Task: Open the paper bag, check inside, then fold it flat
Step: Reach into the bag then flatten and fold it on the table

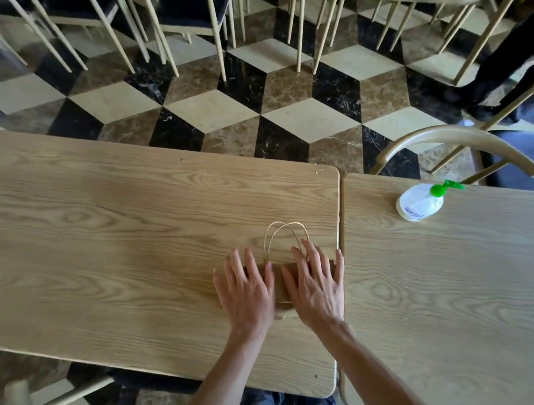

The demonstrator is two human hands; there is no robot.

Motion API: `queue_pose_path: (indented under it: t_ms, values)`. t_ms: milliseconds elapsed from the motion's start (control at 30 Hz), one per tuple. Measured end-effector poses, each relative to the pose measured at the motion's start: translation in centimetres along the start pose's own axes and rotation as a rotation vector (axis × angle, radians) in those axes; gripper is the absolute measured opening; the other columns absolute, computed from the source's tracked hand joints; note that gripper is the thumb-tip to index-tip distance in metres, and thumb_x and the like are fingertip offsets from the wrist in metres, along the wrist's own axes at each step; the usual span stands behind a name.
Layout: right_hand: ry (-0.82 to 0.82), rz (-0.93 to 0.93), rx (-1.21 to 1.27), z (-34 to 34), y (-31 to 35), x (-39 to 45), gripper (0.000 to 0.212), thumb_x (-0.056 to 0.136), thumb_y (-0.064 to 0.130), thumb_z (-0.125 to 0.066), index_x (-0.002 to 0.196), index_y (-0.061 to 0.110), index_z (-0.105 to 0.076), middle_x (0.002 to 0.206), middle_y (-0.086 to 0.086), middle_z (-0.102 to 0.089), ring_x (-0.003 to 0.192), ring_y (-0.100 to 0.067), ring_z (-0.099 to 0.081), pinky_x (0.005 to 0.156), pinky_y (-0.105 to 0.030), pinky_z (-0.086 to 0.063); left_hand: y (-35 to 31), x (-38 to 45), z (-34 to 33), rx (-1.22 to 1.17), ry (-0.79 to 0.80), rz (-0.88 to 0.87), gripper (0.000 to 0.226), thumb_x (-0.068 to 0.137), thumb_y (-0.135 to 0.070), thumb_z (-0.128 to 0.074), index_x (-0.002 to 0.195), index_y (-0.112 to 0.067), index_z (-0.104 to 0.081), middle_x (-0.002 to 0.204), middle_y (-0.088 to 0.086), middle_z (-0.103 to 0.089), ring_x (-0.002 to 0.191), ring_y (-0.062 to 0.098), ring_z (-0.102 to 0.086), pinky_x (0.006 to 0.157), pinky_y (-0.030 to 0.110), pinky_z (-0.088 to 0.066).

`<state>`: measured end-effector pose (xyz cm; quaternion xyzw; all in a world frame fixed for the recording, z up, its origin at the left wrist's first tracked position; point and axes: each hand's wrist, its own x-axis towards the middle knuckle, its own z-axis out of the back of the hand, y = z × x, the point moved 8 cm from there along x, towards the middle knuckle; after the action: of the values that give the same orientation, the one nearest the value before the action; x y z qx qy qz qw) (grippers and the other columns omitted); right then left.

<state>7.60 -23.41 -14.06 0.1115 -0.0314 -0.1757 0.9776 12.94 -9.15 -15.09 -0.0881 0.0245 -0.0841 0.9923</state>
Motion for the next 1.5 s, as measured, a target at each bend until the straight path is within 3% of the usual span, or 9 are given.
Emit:
queue_pose_path:
  t_ms: [200, 333, 433, 533, 733, 900, 1133, 1333, 1500]
  values:
    - [-0.114, -0.234, 0.049, 0.8, -5.0, -1.2, 0.072, 0.079, 0.074, -0.05, 0.128, 0.022, -0.049, 0.124, -0.005, -0.049, 0.112, -0.025, -0.048, 0.096, -0.048, -0.035, 2.9, -0.3, 0.4, -0.102, 0.001, 0.167, 0.071, 0.089, -0.065, -0.042, 0.132, -0.009, -0.044, 0.12, 0.02, -0.056, 0.104, 0.035, -0.057, 0.08, 0.044, -0.051]
    - [-0.039, -0.491, 0.217, 0.1, -6.2, -2.6, 0.076, 0.066, 0.087, -0.047, 0.104, 0.022, -0.042, 0.091, -0.006, -0.066, 0.088, -0.03, -0.063, 0.073, -0.043, -0.049, 5.0, -1.1, 0.5, -0.322, 0.025, 0.391, 0.067, 0.077, -0.077, -0.045, 0.102, -0.015, -0.051, 0.088, 0.004, -0.069, 0.077, 0.026, -0.065, 0.061, 0.034, -0.049]
    - [-0.016, -0.616, 0.379, -0.8, -6.8, -3.4, 0.074, 0.062, 0.089, -0.05, 0.096, 0.025, -0.035, 0.081, -0.009, -0.071, 0.075, -0.034, -0.068, 0.066, -0.04, -0.052, 5.4, -2.0, -1.5, -0.571, 0.147, 0.519, 0.058, 0.074, -0.081, -0.045, 0.08, -0.025, -0.059, 0.076, -0.009, -0.067, 0.07, 0.017, -0.061, 0.064, 0.032, -0.046]
    - [-0.052, -0.602, 0.554, -0.8, -6.8, -3.2, 0.068, 0.064, 0.074, -0.067, 0.102, 0.024, -0.041, 0.078, -0.005, -0.069, 0.072, -0.03, -0.066, 0.065, -0.038, -0.054, 5.3, -1.5, -1.8, -0.847, 0.156, 0.501, 0.042, 0.078, -0.062, -0.064, 0.074, -0.021, -0.07, 0.073, -0.01, -0.072, 0.073, 0.009, -0.066, 0.074, 0.033, -0.052]
    - [-0.094, -0.602, 0.718, -0.5, -7.5, -2.6, 0.031, 0.082, 0.045, -0.072, 0.087, 0.027, -0.046, 0.067, 0.01, -0.06, 0.06, -0.012, -0.059, 0.06, -0.032, -0.049, 5.7, -0.4, -1.8, -0.857, 0.169, 0.394, 0.045, 0.087, -0.048, -0.063, 0.064, -0.008, -0.068, 0.059, 0.003, -0.068, 0.061, 0.02, -0.064, 0.064, 0.038, -0.049]
    - [-0.181, -0.606, 0.745, -0.1, -7.6, -2.7, 0.022, 0.092, 0.03, -0.063, 0.081, 0.021, -0.047, 0.058, 0.006, -0.057, 0.056, -0.023, -0.055, 0.055, -0.03, -0.042, 5.5, -0.5, -0.8, -0.81, 0.109, 0.334, 0.062, 0.092, -0.053, -0.043, 0.046, -0.013, -0.033, 0.037, -0.008, -0.032, 0.039, 0.01, -0.035, 0.044, 0.02, -0.03]
    - [-0.177, -0.56, 0.703, -0.1, -7.2, -3.0, 0.013, 0.101, 0.024, -0.048, 0.095, 0.015, -0.056, 0.057, 0.005, -0.056, 0.062, -0.037, -0.054, 0.065, -0.04, -0.044, 6.4, -1.2, -1.6, -0.858, 0.136, 0.53, 0.067, 0.099, -0.044, -0.042, 0.041, -0.017, -0.022, 0.036, -0.004, -0.029, 0.041, 0.022, -0.031, 0.05, 0.037, -0.028]
    - [-0.184, -0.566, 0.707, -0.2, -8.1, -3.4, 0.02, 0.103, 0.024, -0.042, 0.087, 0.018, -0.052, 0.054, 0.005, -0.054, 0.057, -0.032, -0.052, 0.053, -0.031, -0.028, 5.4, -0.9, -0.8, -0.861, 0.132, 0.458, 0.066, 0.098, -0.045, -0.044, 0.042, -0.02, -0.02, 0.035, -0.006, -0.025, 0.041, 0.019, -0.029, 0.052, 0.037, -0.029]
    - [-0.131, -0.601, 0.517, 0.9, -8.2, -3.7, 0.022, 0.098, 0.048, -0.039, 0.097, 0.027, -0.045, 0.07, 0.003, -0.06, 0.07, -0.035, -0.063, 0.061, -0.037, -0.045, 5.4, -1.0, -0.6, -0.932, 0.182, 0.394, 0.06, 0.095, -0.054, -0.041, 0.048, -0.019, -0.026, 0.039, -0.01, -0.03, 0.042, 0.007, -0.03, 0.049, 0.032, -0.028]
